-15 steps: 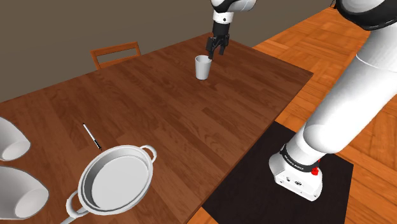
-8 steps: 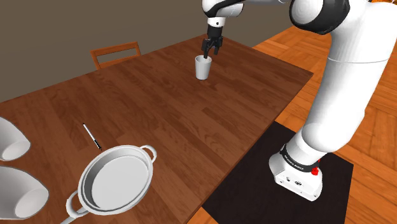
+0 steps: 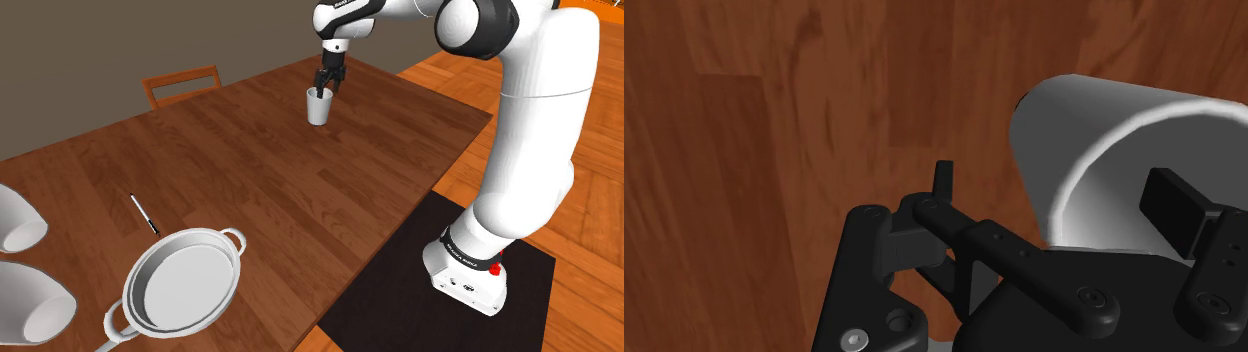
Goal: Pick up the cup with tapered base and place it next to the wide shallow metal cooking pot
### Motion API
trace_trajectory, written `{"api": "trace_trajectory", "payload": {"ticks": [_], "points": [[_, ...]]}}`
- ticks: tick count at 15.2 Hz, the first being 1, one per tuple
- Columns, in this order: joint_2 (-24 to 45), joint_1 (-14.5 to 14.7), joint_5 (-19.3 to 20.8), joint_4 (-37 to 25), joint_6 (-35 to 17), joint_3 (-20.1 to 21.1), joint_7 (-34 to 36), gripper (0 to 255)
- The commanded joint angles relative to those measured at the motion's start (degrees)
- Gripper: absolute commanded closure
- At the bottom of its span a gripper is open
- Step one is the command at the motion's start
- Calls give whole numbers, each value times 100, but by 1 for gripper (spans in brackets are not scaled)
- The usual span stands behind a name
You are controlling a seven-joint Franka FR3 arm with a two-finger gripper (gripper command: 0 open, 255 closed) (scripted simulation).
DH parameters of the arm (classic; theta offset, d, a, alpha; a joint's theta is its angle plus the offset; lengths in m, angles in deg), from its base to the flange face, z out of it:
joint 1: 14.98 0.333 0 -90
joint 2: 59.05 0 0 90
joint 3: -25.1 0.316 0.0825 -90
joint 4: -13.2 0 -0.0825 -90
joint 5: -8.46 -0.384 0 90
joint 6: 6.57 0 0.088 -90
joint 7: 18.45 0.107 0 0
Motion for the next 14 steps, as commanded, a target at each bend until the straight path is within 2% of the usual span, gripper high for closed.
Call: {"api": "trace_trajectory", "payload": {"ticks": [1, 9, 10, 14], "points": [[65, 8, -20, 108, -175, 13, -12, 0], [66, 8, -20, 107, -173, 13, -12, 0], [66, 8, -20, 107, -173, 13, -12, 255], [66, 8, -20, 107, -173, 13, -12, 255]]}}
